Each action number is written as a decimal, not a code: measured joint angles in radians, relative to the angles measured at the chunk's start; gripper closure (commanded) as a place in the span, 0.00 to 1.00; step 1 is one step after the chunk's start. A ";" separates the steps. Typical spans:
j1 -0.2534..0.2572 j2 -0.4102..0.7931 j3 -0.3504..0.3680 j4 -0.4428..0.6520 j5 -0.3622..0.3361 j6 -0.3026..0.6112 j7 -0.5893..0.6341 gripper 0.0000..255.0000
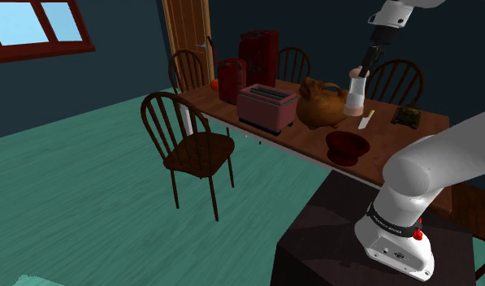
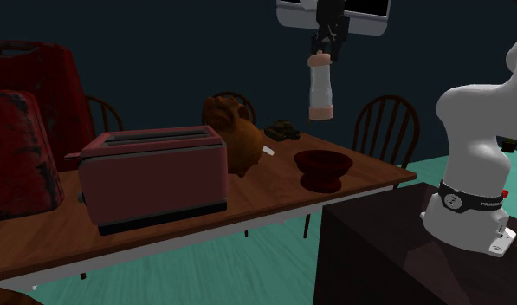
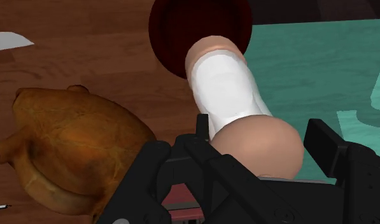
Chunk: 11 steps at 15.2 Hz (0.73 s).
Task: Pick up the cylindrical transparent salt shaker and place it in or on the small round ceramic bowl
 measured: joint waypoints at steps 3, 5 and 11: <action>-0.027 -0.064 -0.002 -0.023 -0.027 -0.039 -0.015 1.00; -0.034 -0.079 -0.006 -0.052 -0.035 -0.025 -0.020 1.00; -0.044 -0.099 -0.015 -0.146 -0.049 0.048 -0.024 1.00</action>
